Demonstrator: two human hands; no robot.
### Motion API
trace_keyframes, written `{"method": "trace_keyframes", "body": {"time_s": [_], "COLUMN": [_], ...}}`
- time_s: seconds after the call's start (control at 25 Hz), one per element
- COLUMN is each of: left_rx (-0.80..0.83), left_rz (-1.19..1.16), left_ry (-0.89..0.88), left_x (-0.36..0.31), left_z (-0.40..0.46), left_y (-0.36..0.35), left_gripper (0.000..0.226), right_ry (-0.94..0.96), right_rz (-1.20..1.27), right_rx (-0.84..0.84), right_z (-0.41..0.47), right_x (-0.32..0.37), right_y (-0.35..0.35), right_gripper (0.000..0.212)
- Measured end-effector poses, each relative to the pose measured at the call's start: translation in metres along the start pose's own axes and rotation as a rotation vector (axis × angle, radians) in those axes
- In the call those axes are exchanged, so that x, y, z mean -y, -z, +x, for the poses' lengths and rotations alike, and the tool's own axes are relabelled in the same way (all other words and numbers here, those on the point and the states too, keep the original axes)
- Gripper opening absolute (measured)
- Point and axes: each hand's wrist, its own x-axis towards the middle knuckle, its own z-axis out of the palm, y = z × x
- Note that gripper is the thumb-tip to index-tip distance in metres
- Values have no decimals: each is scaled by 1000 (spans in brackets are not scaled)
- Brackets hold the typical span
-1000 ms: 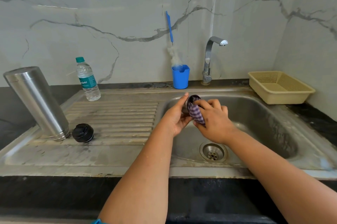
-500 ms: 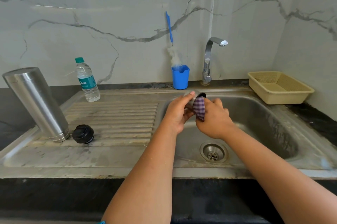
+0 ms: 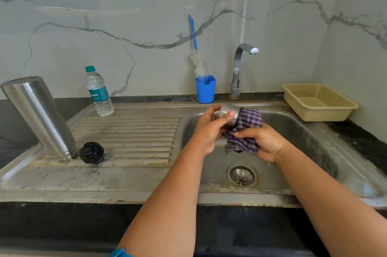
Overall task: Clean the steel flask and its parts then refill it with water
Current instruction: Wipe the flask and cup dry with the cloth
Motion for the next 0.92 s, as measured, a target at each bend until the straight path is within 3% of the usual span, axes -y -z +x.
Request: {"method": "trace_keyframes", "body": {"time_s": [0.12, 0.2, 0.28, 0.44, 0.6, 0.68, 0.8, 0.84, 0.92], "left_rx": [-28, -29, -33, -39, -202, -255, -307, -323, -352], "left_rz": [39, 49, 31, 171, 273, 469, 639, 669, 794], "left_ry": [69, 54, 4, 27, -3, -32, -18, -13, -13], "left_x": [2, 1, 0, -1, -7, -9, -7, -13, -33], "left_z": [3, 1, 1, -2, -1, -4, -17, -22, -31], "left_y": [6, 10, 15, 23, 34, 36, 29, 26, 29], "left_gripper": [43, 41, 40, 47, 53, 57, 64, 67, 70], "right_ry": [151, 224, 175, -163, -181, -181, -126, -106, -112], "right_rz": [-798, -1026, -850, -284, 58, -63, -720, -799, -709], "right_rx": [-103, -110, -118, 7, -28, -117, -227, -232, -231], "right_z": [4, 9, 10, 10, 8, 10, 12, 13, 9], "right_x": [-5, -7, -5, -11, -8, -9, -20, -20, -8], "right_y": [-3, -7, -10, -2, 9, 14, 8, 1, -17], "right_gripper": [6, 11, 13, 45, 33, 30, 32, 28, 20]}}
